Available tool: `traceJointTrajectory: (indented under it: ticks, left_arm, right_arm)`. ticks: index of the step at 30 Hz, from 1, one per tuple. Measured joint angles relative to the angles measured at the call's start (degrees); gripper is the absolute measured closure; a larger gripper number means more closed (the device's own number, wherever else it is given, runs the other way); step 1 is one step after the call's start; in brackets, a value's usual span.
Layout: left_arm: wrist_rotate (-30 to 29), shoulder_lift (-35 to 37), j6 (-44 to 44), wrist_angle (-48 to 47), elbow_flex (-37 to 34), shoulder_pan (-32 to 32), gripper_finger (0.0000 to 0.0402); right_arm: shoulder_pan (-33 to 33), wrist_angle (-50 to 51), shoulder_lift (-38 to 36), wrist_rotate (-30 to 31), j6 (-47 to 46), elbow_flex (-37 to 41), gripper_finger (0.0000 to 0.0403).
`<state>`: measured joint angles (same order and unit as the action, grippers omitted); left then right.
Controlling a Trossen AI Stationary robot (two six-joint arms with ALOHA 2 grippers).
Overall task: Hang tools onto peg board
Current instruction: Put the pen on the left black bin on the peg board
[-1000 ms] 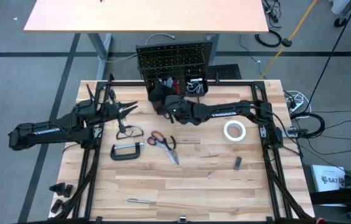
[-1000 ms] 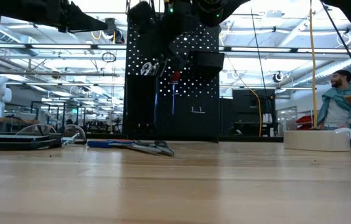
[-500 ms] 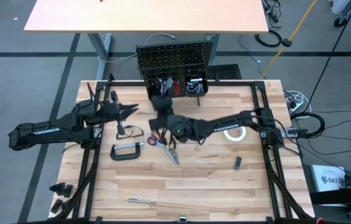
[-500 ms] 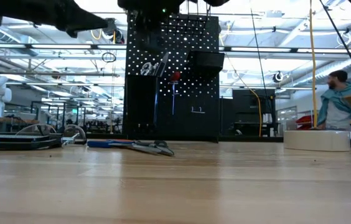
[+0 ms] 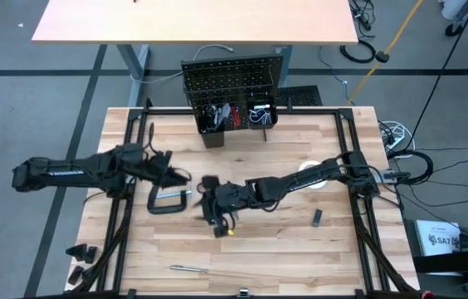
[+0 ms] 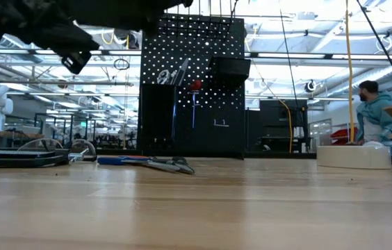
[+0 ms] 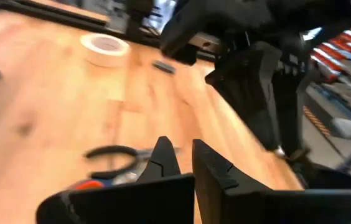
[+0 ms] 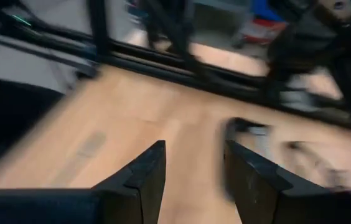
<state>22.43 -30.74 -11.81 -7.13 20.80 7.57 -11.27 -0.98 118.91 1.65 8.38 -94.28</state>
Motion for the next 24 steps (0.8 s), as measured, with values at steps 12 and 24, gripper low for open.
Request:
traceJointTrajectory:
  ticks: [12, 24]
  left_arm:
    - [-20.82, -0.42, -6.52, 12.34, -6.75, -24.18, 0.0402]
    - [-35.11, -1.91, -6.64, 7.09, -6.80, -29.91, 0.0402]
  right_arm:
    - [-7.88, -6.57, 3.68, 0.02, -16.56, 0.01, 0.0250]
    - [-13.37, 1.55, 23.77, 7.08, -25.35, -23.49, 0.0250]
